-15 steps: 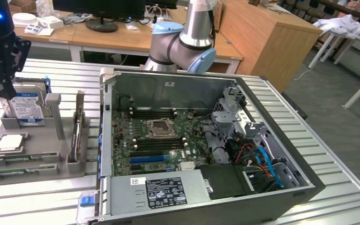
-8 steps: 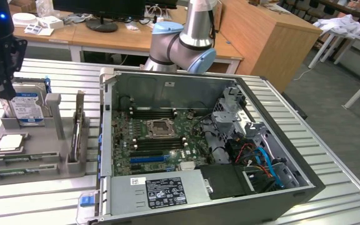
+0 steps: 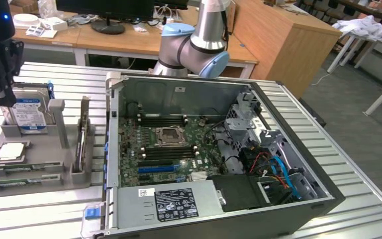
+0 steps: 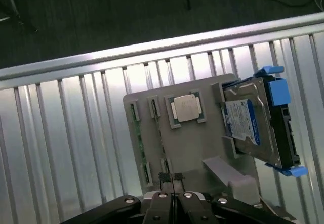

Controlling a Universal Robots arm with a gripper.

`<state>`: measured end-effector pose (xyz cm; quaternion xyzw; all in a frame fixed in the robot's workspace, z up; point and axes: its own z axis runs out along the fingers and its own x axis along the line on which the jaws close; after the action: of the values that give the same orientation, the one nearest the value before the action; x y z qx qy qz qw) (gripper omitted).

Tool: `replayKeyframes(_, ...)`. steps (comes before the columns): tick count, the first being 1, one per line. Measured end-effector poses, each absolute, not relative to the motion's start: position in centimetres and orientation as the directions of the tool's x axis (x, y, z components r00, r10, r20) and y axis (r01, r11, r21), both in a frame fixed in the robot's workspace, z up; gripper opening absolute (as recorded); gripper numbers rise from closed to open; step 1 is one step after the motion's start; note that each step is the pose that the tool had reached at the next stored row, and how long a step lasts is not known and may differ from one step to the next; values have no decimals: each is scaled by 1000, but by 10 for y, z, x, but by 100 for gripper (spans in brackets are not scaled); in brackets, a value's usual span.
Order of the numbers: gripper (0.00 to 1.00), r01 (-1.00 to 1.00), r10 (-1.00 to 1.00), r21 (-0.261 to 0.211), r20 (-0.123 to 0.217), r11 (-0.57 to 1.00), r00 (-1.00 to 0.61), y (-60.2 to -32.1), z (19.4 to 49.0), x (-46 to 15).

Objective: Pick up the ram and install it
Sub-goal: 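Pick up the ram and move it above insertion slot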

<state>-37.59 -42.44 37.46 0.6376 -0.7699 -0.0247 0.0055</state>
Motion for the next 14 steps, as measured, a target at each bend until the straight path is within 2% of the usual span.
replayKeyframes(5, 11, -994, -995, 45, -23, 97, -99, -424, 374, -376)
replayKeyframes(14, 11, -996, -996, 45, -23, 79, -81, -424, 374, -376)
